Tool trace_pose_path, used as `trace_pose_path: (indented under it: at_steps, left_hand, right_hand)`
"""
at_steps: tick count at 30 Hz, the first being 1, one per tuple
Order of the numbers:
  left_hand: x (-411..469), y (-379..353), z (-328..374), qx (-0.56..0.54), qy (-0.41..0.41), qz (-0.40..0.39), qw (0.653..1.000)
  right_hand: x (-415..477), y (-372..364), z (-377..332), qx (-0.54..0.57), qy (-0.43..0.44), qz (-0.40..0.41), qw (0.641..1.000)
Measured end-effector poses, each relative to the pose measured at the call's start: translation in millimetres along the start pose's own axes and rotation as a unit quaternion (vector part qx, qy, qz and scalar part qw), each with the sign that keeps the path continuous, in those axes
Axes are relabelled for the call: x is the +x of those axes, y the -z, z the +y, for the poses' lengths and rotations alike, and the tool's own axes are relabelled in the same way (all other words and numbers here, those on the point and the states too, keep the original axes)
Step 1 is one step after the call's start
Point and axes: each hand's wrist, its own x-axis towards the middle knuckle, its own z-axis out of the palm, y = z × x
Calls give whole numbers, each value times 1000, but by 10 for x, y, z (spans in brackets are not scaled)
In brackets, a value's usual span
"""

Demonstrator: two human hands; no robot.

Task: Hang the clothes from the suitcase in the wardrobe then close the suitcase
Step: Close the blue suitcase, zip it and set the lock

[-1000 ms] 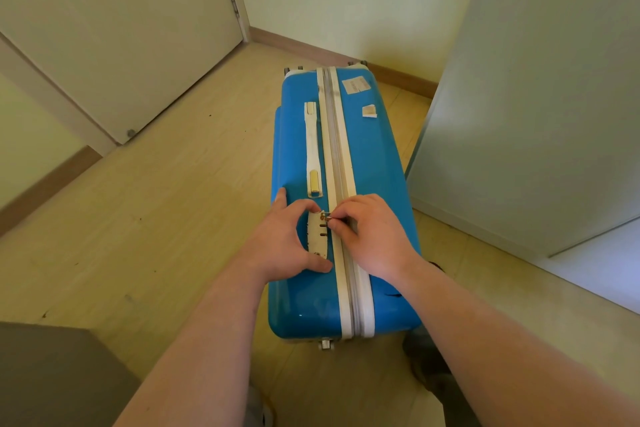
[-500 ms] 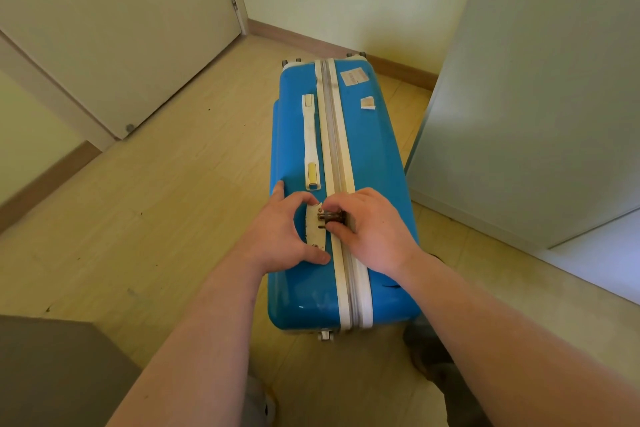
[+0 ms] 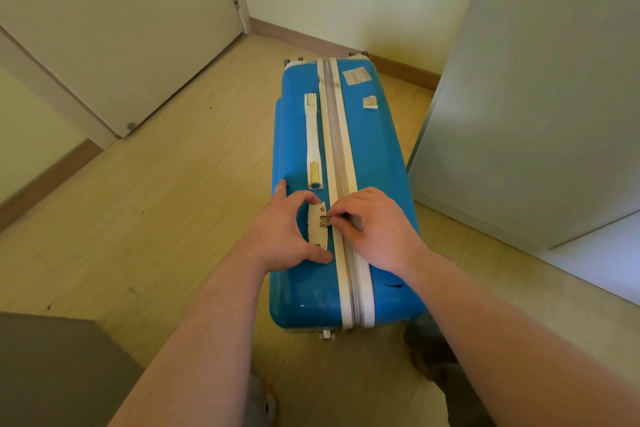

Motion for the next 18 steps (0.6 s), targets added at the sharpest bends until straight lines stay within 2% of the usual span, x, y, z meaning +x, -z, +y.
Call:
trace_pose_path:
  at_steps: [8,12,18]
  left_hand:
    - [-2,5,11,3,-1,0,1000]
    - [2,3,2,1,0,1,1000]
    - [14,-7,-3,3,-2,5,1000]
  right_hand:
    - [11,-1,-16,39,-32,29,998]
    - [-22,34,25,6,-20,-1,1000]
    - [-26,-2,0,0,-7,23,1000]
